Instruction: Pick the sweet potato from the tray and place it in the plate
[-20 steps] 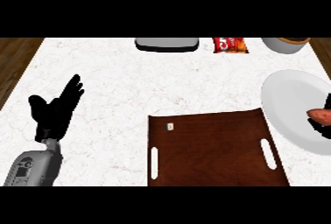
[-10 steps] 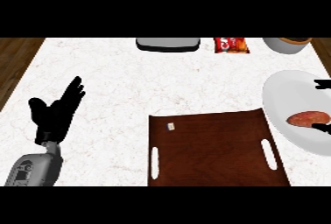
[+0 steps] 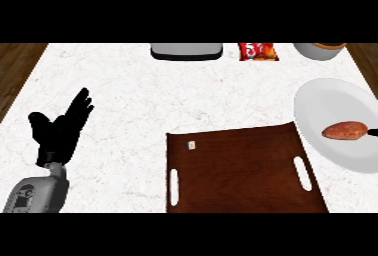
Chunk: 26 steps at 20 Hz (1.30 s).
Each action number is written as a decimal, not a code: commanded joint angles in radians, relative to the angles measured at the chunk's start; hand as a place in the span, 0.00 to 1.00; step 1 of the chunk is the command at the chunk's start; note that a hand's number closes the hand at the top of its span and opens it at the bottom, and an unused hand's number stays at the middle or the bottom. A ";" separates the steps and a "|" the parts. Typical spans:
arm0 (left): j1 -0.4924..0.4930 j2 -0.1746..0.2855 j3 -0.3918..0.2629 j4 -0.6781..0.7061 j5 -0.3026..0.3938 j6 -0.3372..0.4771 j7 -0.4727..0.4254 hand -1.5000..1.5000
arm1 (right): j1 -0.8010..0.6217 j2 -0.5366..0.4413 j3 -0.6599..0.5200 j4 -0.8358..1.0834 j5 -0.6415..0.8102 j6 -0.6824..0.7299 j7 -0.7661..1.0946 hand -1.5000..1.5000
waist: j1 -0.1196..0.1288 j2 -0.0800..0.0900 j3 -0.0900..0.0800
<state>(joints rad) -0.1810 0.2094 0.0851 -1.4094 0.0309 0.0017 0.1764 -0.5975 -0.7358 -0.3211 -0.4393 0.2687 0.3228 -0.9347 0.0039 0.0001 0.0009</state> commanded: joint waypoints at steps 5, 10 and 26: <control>-0.024 0.008 0.001 -0.002 0.012 -0.017 0.033 0.50 | -0.035 -0.080 -0.004 0.090 -0.112 0.458 0.104 0.00 | 0.006 0.004 0.001; -0.019 0.000 0.003 0.017 -0.006 -0.003 -0.012 0.50 | 0.022 -0.117 -0.009 0.084 -0.150 0.499 0.039 0.00 | 0.005 0.011 0.004; -0.034 -0.010 -0.008 0.001 -0.006 -0.007 0.011 0.50 | 0.074 -0.188 0.015 0.085 -0.207 0.455 0.020 0.00 | 0.025 0.018 0.007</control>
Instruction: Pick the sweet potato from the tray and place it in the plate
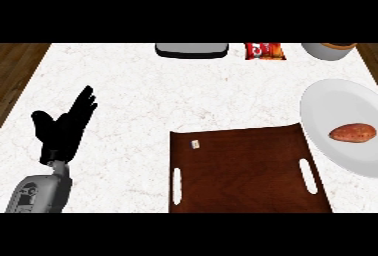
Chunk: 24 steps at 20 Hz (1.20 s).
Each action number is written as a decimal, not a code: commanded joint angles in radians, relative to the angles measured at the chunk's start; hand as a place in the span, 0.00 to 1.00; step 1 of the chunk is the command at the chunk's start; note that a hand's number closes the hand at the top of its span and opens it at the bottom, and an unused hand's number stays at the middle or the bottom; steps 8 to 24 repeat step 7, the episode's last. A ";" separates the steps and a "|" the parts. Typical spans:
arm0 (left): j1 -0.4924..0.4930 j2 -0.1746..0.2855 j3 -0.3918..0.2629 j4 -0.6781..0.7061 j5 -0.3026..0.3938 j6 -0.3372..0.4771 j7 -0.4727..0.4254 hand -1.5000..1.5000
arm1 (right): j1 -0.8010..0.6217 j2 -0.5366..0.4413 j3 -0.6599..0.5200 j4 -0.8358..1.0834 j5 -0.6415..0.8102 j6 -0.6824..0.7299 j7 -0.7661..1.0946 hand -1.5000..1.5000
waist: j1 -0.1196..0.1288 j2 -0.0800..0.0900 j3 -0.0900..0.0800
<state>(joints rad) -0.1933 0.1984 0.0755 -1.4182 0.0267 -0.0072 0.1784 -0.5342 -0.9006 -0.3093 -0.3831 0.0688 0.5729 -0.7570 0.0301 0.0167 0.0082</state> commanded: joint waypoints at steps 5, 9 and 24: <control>-0.009 -0.004 -0.006 -0.027 0.002 -0.001 0.020 0.50 | 0.020 -0.037 0.028 0.047 0.008 0.147 -0.152 0.00 | 0.016 0.002 0.002; 0.004 0.000 0.004 -0.007 0.005 -0.008 -0.012 0.50 | 0.042 -0.060 0.037 0.036 0.007 0.172 -0.178 0.00 | 0.010 0.003 0.002; 0.004 0.000 0.004 -0.007 0.005 -0.008 -0.012 0.50 | 0.042 -0.060 0.037 0.036 0.007 0.172 -0.178 0.00 | 0.010 0.003 0.002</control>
